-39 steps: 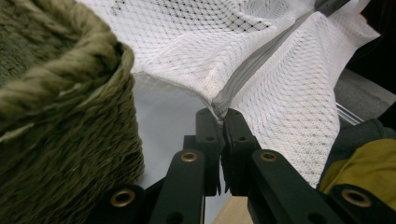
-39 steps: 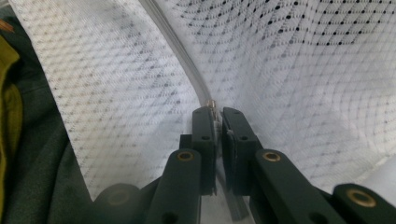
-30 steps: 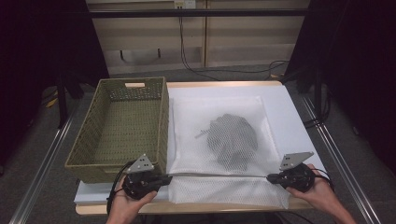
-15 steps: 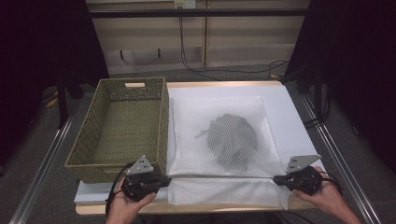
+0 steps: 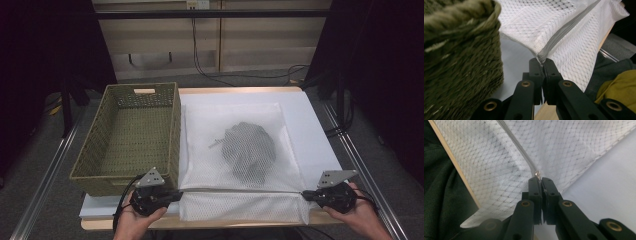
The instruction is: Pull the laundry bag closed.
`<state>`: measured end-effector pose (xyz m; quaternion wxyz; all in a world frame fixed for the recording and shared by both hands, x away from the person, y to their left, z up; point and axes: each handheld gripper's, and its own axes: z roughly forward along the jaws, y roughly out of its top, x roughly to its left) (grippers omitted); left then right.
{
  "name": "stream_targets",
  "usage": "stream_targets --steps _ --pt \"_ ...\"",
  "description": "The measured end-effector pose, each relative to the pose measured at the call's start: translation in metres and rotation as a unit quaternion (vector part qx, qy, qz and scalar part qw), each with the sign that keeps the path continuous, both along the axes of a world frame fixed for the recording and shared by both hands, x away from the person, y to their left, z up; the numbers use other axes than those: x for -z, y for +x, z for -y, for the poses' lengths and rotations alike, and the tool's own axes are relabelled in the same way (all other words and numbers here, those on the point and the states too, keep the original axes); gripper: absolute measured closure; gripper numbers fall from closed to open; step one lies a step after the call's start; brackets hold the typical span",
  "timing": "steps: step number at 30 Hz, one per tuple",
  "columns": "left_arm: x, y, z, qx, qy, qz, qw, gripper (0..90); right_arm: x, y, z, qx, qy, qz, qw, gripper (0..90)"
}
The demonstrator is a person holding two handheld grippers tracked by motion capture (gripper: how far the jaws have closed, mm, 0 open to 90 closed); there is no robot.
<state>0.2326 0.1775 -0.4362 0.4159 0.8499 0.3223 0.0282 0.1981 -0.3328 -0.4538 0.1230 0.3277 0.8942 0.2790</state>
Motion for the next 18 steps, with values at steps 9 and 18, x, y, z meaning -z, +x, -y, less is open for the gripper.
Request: stream_targets --steps 9,18 --pt "0.004 -0.001 0.001 0.008 0.007 0.003 0.9999 86.8 0.004 0.0 0.0 0.005 0.004 -0.003 1.0 87.1" --pt "0.022 -0.001 0.004 0.02 0.032 0.009 0.9992 85.5 0.009 0.002 0.0 0.022 0.022 0.006 0.9995 86.6"
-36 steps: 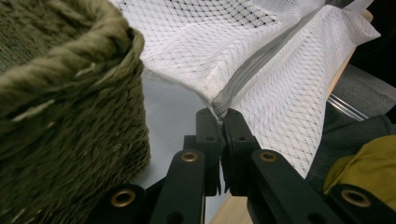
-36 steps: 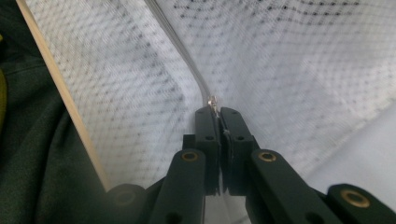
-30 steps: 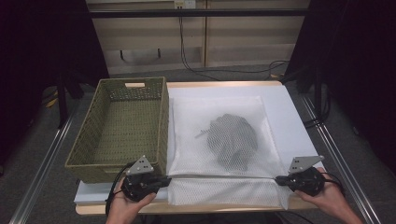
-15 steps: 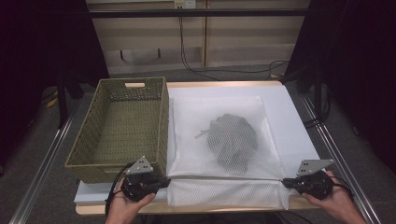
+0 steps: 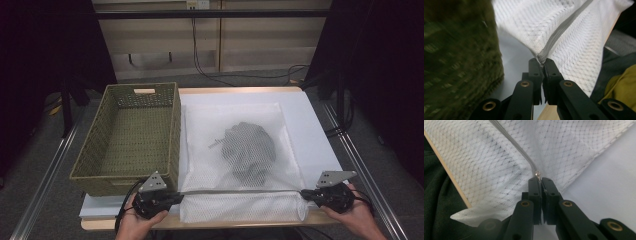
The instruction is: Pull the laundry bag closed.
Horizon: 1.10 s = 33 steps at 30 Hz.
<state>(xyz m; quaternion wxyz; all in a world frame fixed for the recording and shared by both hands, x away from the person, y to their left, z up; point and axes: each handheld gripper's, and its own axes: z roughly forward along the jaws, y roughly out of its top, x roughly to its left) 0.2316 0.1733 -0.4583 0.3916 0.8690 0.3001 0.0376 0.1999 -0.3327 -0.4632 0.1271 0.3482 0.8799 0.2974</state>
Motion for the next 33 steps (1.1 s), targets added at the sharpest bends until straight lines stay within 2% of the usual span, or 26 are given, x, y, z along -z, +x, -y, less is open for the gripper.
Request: stream_targets --steps 1,4,6,8,9,13,15,16,17,19,20,21,22,24,25,27,28,30,31,32,33 --pt "0.002 0.0 0.001 -0.001 0.009 0.0 1.0 85.2 0.0 -0.001 0.0 0.008 0.0 0.002 1.0 86.1" --pt "0.007 -0.001 0.002 -0.001 0.017 -0.005 0.9998 83.8 0.003 0.0 0.004 0.012 0.023 0.002 0.9997 83.8" --pt "0.008 -0.001 0.003 0.002 0.014 -0.014 0.9998 80.5 0.004 0.001 0.006 0.013 0.037 -0.002 0.9992 80.1" --pt "0.009 -0.002 0.007 0.001 0.032 -0.001 0.9995 79.1 0.004 0.003 0.005 0.017 0.044 0.0 0.9989 72.2" --pt "0.01 -0.001 0.009 0.006 0.048 0.003 0.9988 78.5 0.004 0.003 0.004 0.019 0.043 0.0 0.9989 70.8" --pt "0.012 -0.001 0.008 0.008 0.042 0.001 0.9991 68.2 0.004 0.002 0.002 0.02 0.05 -0.001 0.9985 63.8" --pt "0.012 -0.002 0.008 0.002 0.049 0.008 0.9988 61.9 0.004 0.002 0.003 0.023 0.055 -0.001 0.9982 62.3" --pt "0.012 -0.002 0.007 -0.002 0.055 0.012 0.9984 61.9 0.004 0.003 0.004 0.021 0.061 0.0 0.9979 60.5" --pt "0.012 -0.002 0.005 -0.002 0.045 0.006 0.999 57.6 0.004 0.002 0.005 0.025 0.069 0.004 0.9973 58.1" --pt "0.012 -0.004 0.003 -0.013 0.047 0.004 0.9988 54.9 0.002 0.002 0.006 0.032 0.079 0.004 0.9963 56.2" --pt "0.011 -0.005 0.002 -0.017 0.04 -0.001 0.9991 53.1 0.001 0.002 0.007 0.033 0.085 0.009 0.9958 55.0" --pt "0.01 -0.008 0.0 -0.017 0.031 0.001 0.9994 52.0 0.0 0.002 0.007 0.037 0.091 0.013 0.995 54.2" --pt "0.008 -0.01 -0.001 -0.018 0.031 0.002 0.9993 50.3 -0.001 0.002 0.009 0.04 0.103 0.014 0.9937 54.0" --pt "0.006 -0.013 -0.003 -0.022 0.023 0.003 0.9995 42.9 -0.004 0.003 0.01 0.051 0.116 0.022 0.9917 51.4" --pt "0.003 -0.014 -0.005 -0.034 0.024 0.009 0.9991 40.2 -0.004 0.003 0.011 0.056 0.12 0.025 0.9908 50.6" --pt "0.002 -0.016 -0.006 -0.039 0.023 0.016 0.9989 35.1 -0.005 0.003 0.011 0.065 0.128 0.034 0.9891 45.9" --pt "-0.002 -0.02 -0.012 -0.049 0.006 0.025 0.9985 34.4 -0.006 0.003 0.011 0.075 0.129 0.038 0.988 44.3" --pt "-0.004 -0.024 -0.018 -0.063 0.006 0.037 0.9973 30.8 -0.008 0.002 0.012 0.078 0.142 0.04 0.9859 43.1" --pt "-0.004 -0.024 -0.018 -0.063 0.006 0.037 0.9973 29.9 -0.008 0.002 0.012 0.078 0.142 0.04 0.9859 43.1" --pt "-0.006 -0.029 -0.026 -0.077 -0.007 0.049 0.9958 28.7 -0.012 -0.001 0.013 0.092 0.151 0.059 0.9825 40.7" --pt "-0.008 -0.031 -0.029 -0.089 -0.007 0.063 0.994 28.2 -0.014 -0.002 0.013 0.095 0.158 0.063 0.9808 40.2"
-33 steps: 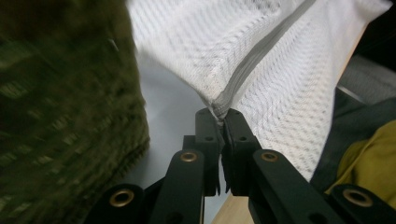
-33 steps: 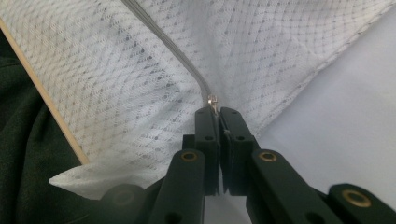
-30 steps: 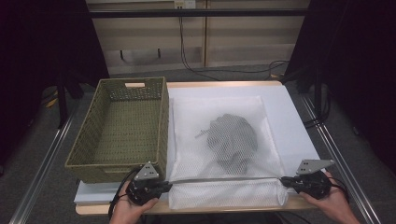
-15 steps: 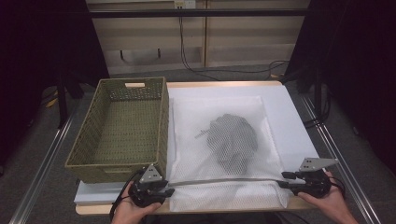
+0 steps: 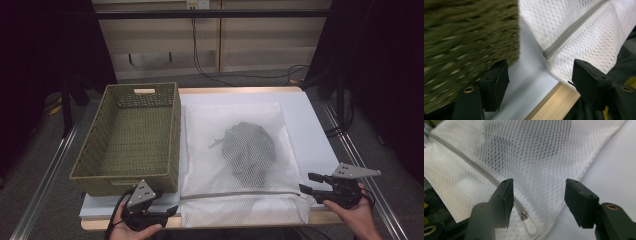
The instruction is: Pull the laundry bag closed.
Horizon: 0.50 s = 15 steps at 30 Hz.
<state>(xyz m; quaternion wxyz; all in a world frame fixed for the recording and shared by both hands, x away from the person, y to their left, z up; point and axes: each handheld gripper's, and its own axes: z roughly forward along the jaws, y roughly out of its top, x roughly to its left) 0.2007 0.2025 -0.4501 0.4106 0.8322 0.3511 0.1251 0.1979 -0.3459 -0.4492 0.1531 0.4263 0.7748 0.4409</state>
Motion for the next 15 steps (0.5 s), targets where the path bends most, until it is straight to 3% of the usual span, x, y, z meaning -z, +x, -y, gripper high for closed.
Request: stream_targets --steps 2,5,7,11,14,15 --pt "-0.003 -0.004 -0.007 -0.011 -0.014 0.02 0.9996 25.1 -0.003 -0.003 0.001 0.007 0.013 0.012 0.9998 39.1" --pt "-0.002 -0.006 -0.016 -0.014 -0.036 0.016 0.9991 20.1 -0.009 -0.009 0.0 0.021 0.012 0.029 0.9993 38.3" --pt "-0.003 -0.007 -0.017 -0.025 -0.037 0.025 0.9987 21.2 -0.011 -0.013 -0.003 0.024 0.005 0.04 0.9989 38.3" --pt "-0.009 -0.011 -0.016 -0.026 -0.044 0.059 0.997 20.5 -0.012 -0.023 -0.003 0.036 0.018 0.058 0.9975 37.3" --pt "-0.011 -0.015 -0.017 -0.027 -0.045 0.069 0.9962 18.8 -0.004 -0.029 0.001 0.055 0.046 0.067 0.9952 37.3" --pt "-0.014 -0.018 -0.018 -0.031 -0.046 0.092 0.9942 17.2 -0.002 -0.031 0.002 0.059 0.042 0.064 0.9953 36.7"
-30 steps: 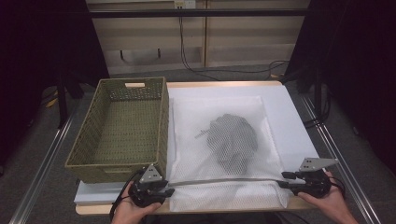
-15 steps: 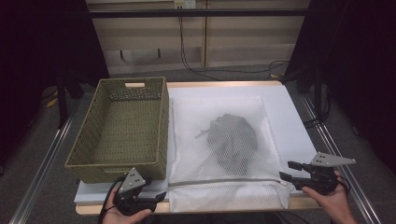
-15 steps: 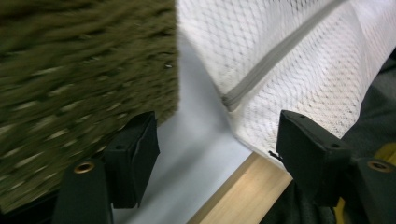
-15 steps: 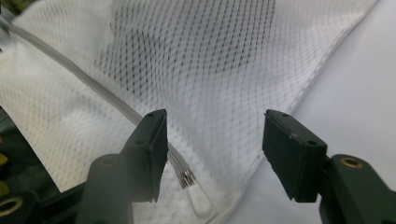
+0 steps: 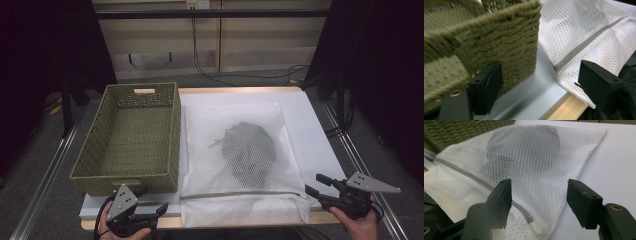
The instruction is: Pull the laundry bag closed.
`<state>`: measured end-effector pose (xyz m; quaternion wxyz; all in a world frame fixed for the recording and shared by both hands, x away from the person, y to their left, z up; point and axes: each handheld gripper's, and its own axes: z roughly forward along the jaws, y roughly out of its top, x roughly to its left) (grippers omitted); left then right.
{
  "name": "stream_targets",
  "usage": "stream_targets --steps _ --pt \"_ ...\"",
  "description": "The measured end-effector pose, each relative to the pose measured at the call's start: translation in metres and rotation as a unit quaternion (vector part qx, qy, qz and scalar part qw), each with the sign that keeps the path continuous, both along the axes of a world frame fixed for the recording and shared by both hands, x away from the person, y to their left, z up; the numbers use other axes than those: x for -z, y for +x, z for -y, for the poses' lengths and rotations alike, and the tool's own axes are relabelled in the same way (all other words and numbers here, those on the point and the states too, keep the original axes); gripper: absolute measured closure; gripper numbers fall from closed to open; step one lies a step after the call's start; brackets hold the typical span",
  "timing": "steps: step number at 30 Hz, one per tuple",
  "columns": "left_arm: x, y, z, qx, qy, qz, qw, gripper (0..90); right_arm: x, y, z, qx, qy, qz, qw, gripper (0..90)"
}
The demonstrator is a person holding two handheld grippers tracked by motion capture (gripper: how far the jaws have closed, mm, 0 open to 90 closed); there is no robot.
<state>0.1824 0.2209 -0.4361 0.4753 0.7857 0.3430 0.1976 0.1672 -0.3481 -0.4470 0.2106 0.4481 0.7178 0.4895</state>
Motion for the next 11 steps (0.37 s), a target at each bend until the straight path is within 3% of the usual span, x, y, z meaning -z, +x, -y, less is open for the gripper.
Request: stream_targets --steps 4,5,7,8,11 --pt "-0.0018 -0.0006 -0.0027 -0.005 -0.021 0.015 0.9997 15.9 0.0048 -0.0024 0.0052 0.004 0.009 -0.006 0.9999 36.8" --pt "-0.0001 0.0001 -0.0017 -0.007 -0.03 0.008 0.9995 15.8 0.0048 -0.0023 0.0056 0.004 0.009 -0.005 0.9999 36.8" --pt "0.0003 0.0025 -0.0002 -0.004 -0.027 -0.001 0.9996 15.8 0.004 -0.0022 0.0048 0.005 0.007 -0.003 1.0 36.2" --pt "0.0003 0.0035 0.0011 -0.002 -0.035 0.0 0.9994 15.8 0.004 -0.0026 0.0028 0.002 -0.006 -0.001 1.0 36.1" --pt "-0.0006 0.005 0.0027 0.001 -0.033 0.0 0.9994 15.7 0.0054 -0.0017 -0.0001 -0.008 -0.006 -0.004 0.9999 36.1"
